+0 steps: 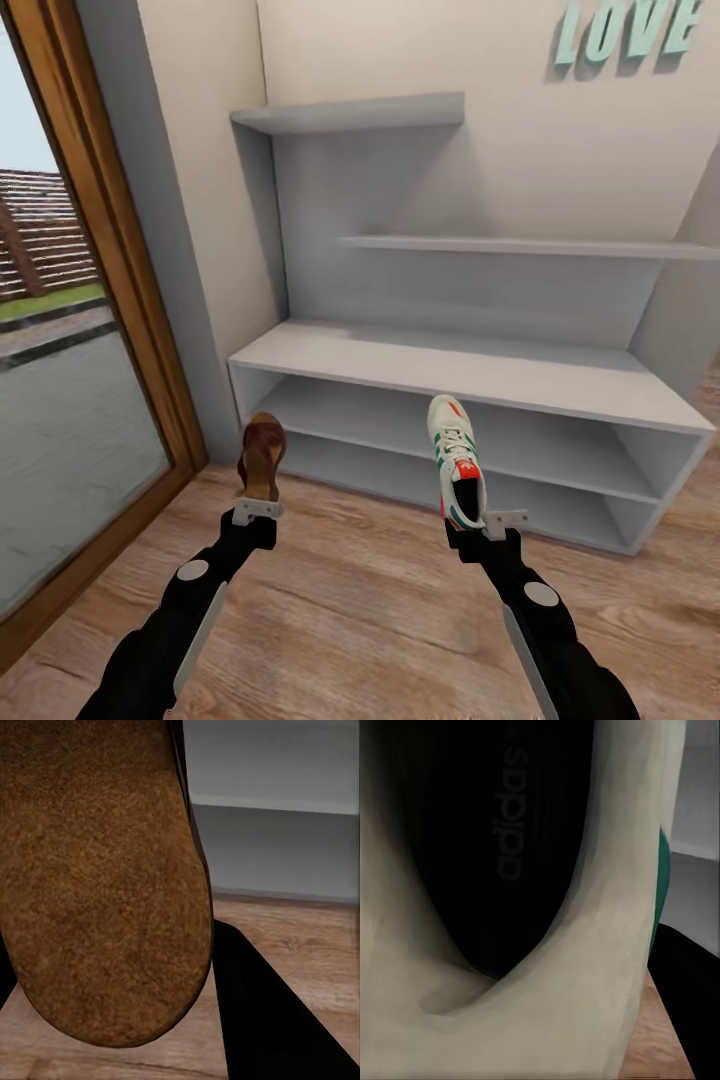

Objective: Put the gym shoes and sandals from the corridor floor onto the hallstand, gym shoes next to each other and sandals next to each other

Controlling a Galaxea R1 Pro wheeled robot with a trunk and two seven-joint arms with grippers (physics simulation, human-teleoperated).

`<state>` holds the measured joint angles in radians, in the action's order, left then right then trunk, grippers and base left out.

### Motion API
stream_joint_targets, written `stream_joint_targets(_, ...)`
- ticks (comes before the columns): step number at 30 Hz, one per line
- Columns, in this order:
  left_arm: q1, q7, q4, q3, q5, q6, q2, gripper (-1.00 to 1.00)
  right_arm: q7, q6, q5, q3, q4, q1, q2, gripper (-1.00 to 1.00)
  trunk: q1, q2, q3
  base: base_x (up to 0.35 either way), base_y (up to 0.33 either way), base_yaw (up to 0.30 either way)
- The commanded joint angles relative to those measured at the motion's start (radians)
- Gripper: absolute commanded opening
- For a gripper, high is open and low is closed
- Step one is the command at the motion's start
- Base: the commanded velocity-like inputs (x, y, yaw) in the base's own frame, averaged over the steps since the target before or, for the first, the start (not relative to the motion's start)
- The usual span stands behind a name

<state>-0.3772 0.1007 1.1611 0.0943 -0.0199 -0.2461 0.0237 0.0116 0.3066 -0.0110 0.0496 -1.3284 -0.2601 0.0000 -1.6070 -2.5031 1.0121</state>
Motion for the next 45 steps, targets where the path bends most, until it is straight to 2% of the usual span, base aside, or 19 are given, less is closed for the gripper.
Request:
stream_joint_targets(1, 0.0, 0.002, 0.002, 0.001, 0.001, -0.006, 0.001, -1.0, 0.002, 0.006, -0.001, 0.001, -0.002, -0.001, 0.0, -1.0, 0.0, 0.0, 0.001, 0.001, 0.307, -0.3)
stream_joint_targets(7, 0.0, 0.002, 0.002, 0.001, 0.001, -0.006, 0.001, -1.0, 0.002, 0.006, -0.001, 0.001, -0.002, -0.001, 0.0, -1.0, 0.0, 0.0, 0.001, 0.0, 0.184, -0.3)
stream_joint_targets(24, 0.0, 0.002, 0.002, 0.001, 0.0, -0.006, 0.001, -1.0, 0.002, 0.006, -0.001, 0.001, -0.002, -0.001, 0.0, -1.0, 0.0, 0.0, 0.001, 0.0, 0.005, -0.298)
stream_joint_targets(40, 0.0, 0.002, -0.003, 0.001, 0.0, -0.005, 0.0, -1.0, 0.002, 0.006, -0.002, 0.001, -0.002, -0.001, 0.0, -1.0, 0.0, 0.0, 0.001, 0.0, 0.0, -0.028)
stream_joint_targets(45, 0.0, 0.002, -0.008, 0.001, 0.0, -0.004, -0.001, -1.0, 0.003, 0.038, -0.001, -0.001, -0.003, -0.001, 0.0, -1.0, 0.0, 0.0, 0.001, 0.0, 0.0, 0.0)
